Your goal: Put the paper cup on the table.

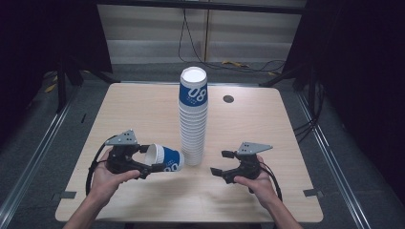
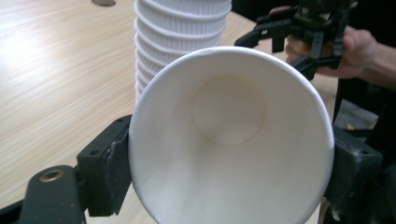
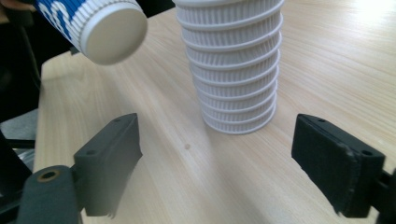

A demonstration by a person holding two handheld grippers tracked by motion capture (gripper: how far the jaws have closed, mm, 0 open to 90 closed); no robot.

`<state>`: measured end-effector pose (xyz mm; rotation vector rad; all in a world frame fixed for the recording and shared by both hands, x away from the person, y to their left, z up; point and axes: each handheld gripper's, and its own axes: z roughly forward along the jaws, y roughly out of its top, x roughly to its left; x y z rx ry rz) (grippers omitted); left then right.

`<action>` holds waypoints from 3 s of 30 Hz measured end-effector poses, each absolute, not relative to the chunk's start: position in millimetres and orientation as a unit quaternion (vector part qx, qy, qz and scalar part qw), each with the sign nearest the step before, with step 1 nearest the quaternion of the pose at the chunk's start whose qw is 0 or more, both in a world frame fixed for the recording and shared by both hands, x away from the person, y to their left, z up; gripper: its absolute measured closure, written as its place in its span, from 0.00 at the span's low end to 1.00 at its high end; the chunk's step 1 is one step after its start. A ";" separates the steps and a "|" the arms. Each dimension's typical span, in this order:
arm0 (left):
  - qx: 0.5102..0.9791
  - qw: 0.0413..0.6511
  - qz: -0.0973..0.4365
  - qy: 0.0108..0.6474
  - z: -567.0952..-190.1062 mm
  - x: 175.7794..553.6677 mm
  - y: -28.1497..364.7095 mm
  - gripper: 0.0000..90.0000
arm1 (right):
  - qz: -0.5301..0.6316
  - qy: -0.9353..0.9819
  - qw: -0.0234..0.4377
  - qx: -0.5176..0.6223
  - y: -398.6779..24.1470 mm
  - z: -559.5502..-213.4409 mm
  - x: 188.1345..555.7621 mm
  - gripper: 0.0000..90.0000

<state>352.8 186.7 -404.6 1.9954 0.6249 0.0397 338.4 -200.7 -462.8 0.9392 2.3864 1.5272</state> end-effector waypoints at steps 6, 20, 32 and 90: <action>0.833 0.480 0.053 0.271 -394.8 357.4 200.9 0.19 | 0.503 0.792 0.091 0.334 -204.5 -463.4 339.5 0.15; 0.886 0.339 0.086 0.304 -395.1 377.2 207.6 0.19 | 0.485 0.786 0.136 0.359 -206.5 -463.9 340.5 0.15; 0.898 0.255 0.084 0.349 -396.4 408.5 219.8 0.19 | 0.477 0.793 0.127 0.358 -205.4 -466.2 340.0 0.15; 0.891 0.196 0.118 0.393 -448.4 449.9 235.0 0.16 | 0.482 0.792 0.123 0.355 -203.3 -465.8 339.5 0.15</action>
